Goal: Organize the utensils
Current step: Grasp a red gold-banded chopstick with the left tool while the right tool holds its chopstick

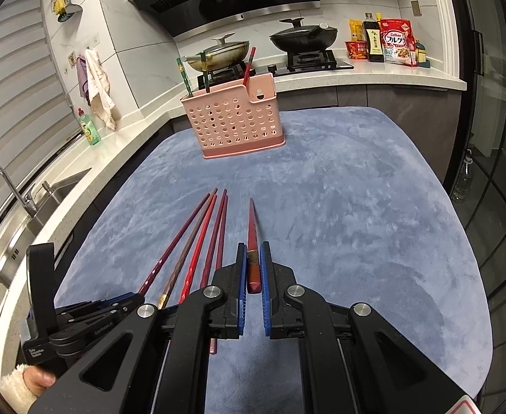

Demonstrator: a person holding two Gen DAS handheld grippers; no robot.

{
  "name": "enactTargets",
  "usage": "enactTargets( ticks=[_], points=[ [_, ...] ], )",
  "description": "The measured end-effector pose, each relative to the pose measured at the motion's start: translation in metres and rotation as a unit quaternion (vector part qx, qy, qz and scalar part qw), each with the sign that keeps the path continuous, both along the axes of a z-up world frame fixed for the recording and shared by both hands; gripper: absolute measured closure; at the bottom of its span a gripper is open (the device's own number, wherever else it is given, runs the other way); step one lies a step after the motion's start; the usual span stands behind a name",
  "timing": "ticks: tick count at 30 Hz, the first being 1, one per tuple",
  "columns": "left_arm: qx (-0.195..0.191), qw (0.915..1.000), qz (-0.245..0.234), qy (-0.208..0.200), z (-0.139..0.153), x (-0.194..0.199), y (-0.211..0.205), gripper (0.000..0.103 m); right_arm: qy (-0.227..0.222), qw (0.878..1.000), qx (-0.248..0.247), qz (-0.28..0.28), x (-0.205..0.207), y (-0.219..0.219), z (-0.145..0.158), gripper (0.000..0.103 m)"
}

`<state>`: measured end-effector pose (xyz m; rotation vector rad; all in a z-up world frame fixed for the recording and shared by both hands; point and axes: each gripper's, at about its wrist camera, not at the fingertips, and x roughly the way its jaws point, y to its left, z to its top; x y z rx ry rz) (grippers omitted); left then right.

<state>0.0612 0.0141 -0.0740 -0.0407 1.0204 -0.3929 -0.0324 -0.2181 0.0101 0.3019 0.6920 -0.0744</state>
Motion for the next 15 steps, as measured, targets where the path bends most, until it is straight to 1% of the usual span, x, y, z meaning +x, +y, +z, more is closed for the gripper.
enactTargets(
  ticks=[3, 6, 10, 12, 15],
  points=[
    [-0.005, 1.0000, 0.001, -0.005, 0.009, -0.003, 0.002, 0.092, -0.006, 1.000, -0.002, 0.000, -0.001, -0.001, 0.004, 0.096],
    [-0.013, 0.9997, 0.001, -0.019, 0.027, -0.006, 0.004, 0.093, -0.012, 1.000, -0.005, -0.003, -0.001, -0.002, 0.010, 0.096],
    [-0.032, 0.9983, 0.008, -0.049, 0.061, -0.007, 0.011, 0.094, -0.021, 1.000, -0.003, -0.006, 0.000, -0.006, 0.018, 0.096],
    [-0.042, 0.9970, 0.014, -0.064, 0.080, -0.004, 0.015, 0.096, -0.026, 1.000, -0.006, -0.007, 0.001, -0.008, 0.023, 0.096],
    [-0.049, 0.9954, 0.017, -0.081, 0.102, 0.002, 0.017, 0.097, -0.036, 0.999, -0.012, -0.008, 0.003, -0.009, 0.032, 0.096]
  ],
)
